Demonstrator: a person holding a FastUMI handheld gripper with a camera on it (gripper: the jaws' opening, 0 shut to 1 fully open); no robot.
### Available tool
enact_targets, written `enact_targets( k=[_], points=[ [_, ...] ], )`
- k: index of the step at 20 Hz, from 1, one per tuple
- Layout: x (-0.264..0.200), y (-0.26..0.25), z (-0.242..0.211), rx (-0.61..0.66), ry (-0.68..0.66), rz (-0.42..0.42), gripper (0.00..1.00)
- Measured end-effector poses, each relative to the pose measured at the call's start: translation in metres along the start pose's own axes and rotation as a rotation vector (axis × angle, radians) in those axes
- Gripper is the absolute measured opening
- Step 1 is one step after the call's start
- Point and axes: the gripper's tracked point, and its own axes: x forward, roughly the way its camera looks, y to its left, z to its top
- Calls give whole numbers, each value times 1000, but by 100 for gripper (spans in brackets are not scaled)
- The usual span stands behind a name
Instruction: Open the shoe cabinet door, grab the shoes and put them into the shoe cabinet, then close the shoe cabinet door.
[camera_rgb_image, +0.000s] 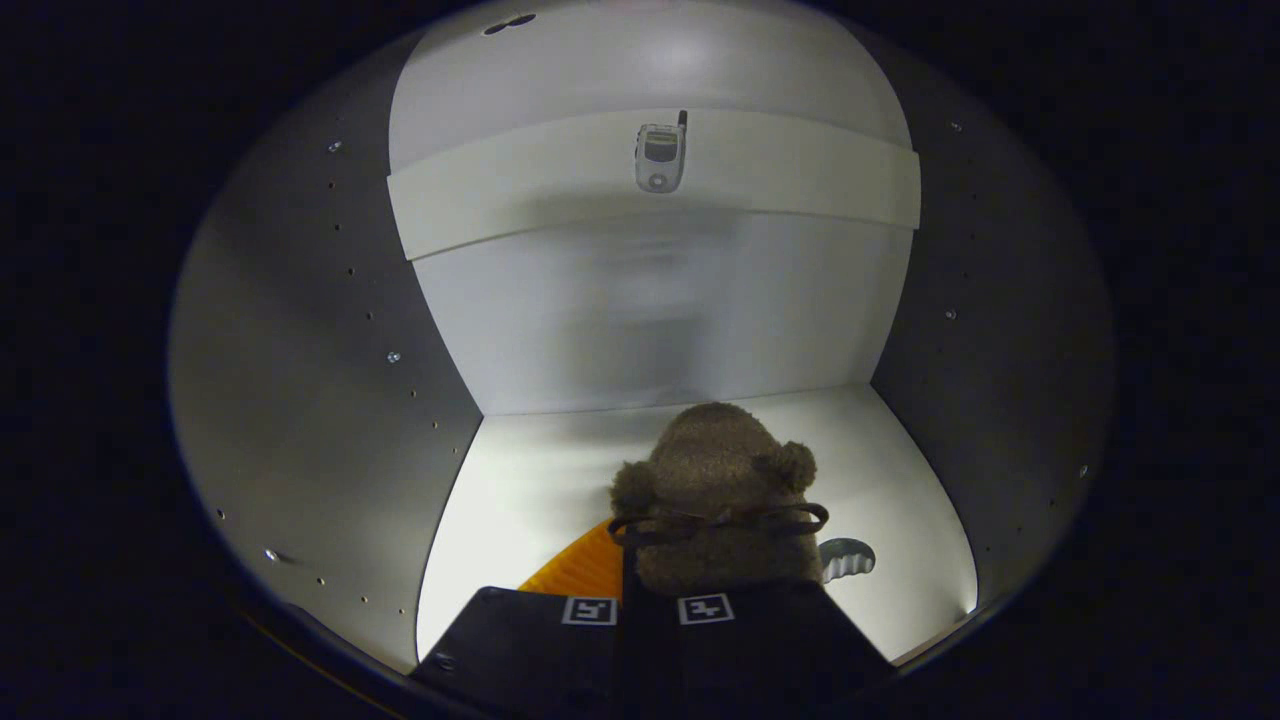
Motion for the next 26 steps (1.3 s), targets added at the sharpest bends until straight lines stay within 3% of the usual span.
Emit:
enact_targets(
  k=[5,14,16,22,26],
  points=[
    [-11,3,-5,-1,16,15,17],
    [-74,20,-12,-7,-40,83,88],
    [-94,19,-10,-8,-72,89,99],
    [-173,12,-7,40,-228,121,98],
    [-250,-3,1,-17,-396,91,98]
  ],
)
